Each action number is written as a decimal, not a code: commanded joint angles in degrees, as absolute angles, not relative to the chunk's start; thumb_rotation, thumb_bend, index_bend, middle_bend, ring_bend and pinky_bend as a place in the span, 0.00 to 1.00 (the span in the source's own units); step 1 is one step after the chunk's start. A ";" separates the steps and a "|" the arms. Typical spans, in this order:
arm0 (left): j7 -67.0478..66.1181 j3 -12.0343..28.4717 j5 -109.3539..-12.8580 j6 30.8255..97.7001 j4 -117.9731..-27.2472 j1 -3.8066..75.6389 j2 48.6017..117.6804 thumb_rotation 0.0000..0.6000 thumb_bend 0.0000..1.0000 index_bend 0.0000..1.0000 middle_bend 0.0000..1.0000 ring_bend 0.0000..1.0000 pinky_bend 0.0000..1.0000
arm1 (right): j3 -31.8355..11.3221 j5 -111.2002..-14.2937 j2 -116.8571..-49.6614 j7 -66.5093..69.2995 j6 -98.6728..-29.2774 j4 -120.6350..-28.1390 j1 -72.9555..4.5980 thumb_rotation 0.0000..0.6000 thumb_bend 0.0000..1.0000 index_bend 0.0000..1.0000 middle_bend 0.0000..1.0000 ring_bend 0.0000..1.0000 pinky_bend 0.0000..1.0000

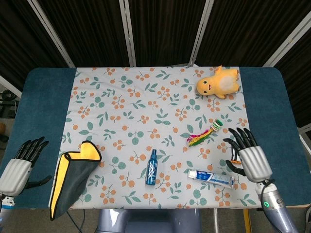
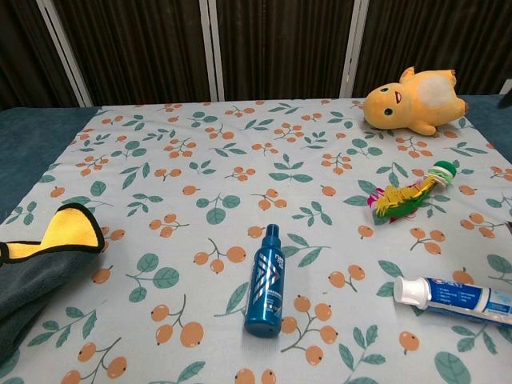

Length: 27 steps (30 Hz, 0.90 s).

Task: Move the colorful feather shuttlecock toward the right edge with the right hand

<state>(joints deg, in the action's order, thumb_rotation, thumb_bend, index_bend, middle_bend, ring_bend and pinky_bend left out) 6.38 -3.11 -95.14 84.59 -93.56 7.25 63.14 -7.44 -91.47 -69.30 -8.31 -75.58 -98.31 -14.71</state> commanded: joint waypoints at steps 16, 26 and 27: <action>10.34 -3.52 -93.22 82.46 -94.39 7.46 61.28 1.00 0.19 0.00 0.00 0.00 0.00 | -14.68 -76.82 -91.30 -14.16 -60.01 -80.44 -30.03 1.00 0.20 0.41 0.16 0.00 0.00; 11.64 -3.53 -92.79 81.18 -94.84 7.99 60.75 1.00 0.19 0.00 0.00 0.00 0.00 | -14.63 -73.42 -96.97 -12.07 -58.16 -70.49 -32.14 1.00 0.20 0.45 0.16 0.00 0.00; 11.69 -3.51 -92.74 81.10 -94.86 8.03 60.75 1.00 0.19 0.00 0.00 0.00 0.00 | -14.46 -73.39 -97.16 -11.83 -58.16 -70.03 -32.15 1.00 0.20 0.45 0.16 0.00 0.00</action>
<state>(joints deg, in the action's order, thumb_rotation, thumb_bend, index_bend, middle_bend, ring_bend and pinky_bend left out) 11.68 -3.52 -92.75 81.10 -94.85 8.02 60.76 -14.68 -73.75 -96.67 -12.28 -58.37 -70.62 -31.97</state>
